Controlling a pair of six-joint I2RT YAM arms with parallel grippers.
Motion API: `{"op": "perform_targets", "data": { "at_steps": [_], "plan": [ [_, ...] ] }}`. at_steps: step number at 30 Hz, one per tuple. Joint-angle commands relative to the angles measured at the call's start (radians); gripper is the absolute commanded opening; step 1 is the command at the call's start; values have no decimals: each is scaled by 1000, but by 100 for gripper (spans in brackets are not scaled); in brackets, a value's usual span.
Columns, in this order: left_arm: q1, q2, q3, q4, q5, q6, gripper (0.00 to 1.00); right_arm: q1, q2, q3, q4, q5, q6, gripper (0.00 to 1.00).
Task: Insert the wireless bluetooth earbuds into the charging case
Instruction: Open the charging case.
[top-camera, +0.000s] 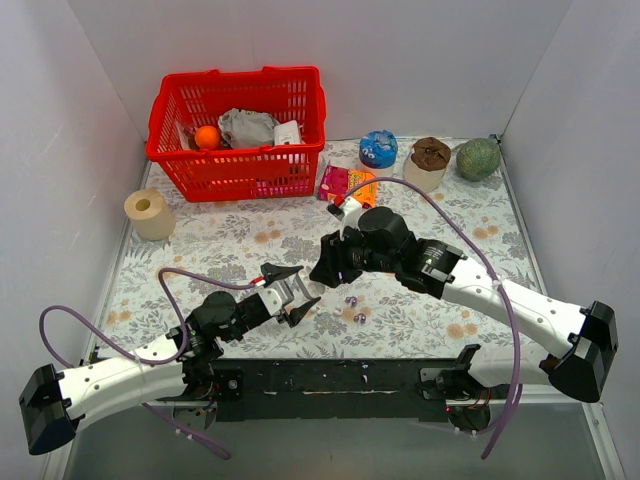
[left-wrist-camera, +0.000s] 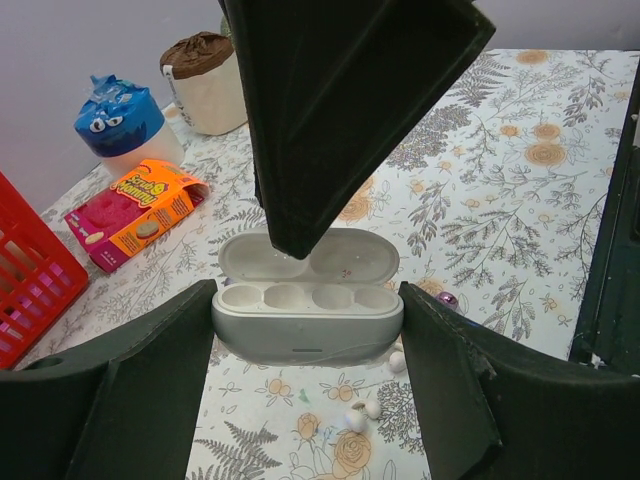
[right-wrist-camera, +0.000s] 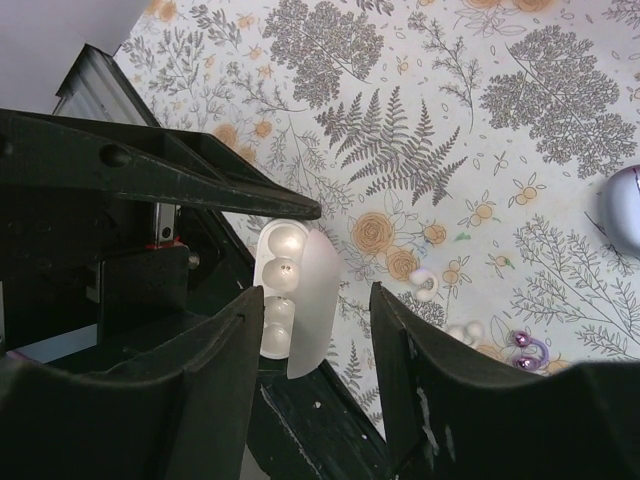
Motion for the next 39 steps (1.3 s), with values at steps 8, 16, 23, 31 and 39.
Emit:
{"op": "perform_targets", "data": {
  "at_steps": [8,16,23,31,39],
  "plan": [
    [-3,-10,19,27,-11,1,0,-4,38,11,37,-4,-1,46],
    [-3,-13,15,32,-14,-3,0,-4,47,8,32,1,-12,29],
    [-3,-2,25,19,-37,-38,10,-3,25,23,-4,19,-62,3],
    [-3,41,63,-1,-126,-106,65,39,18,140,-153,73,-177,1],
    [-3,12,110,-37,-246,-169,98,45,-18,180,-236,143,-274,1]
  ]
}}
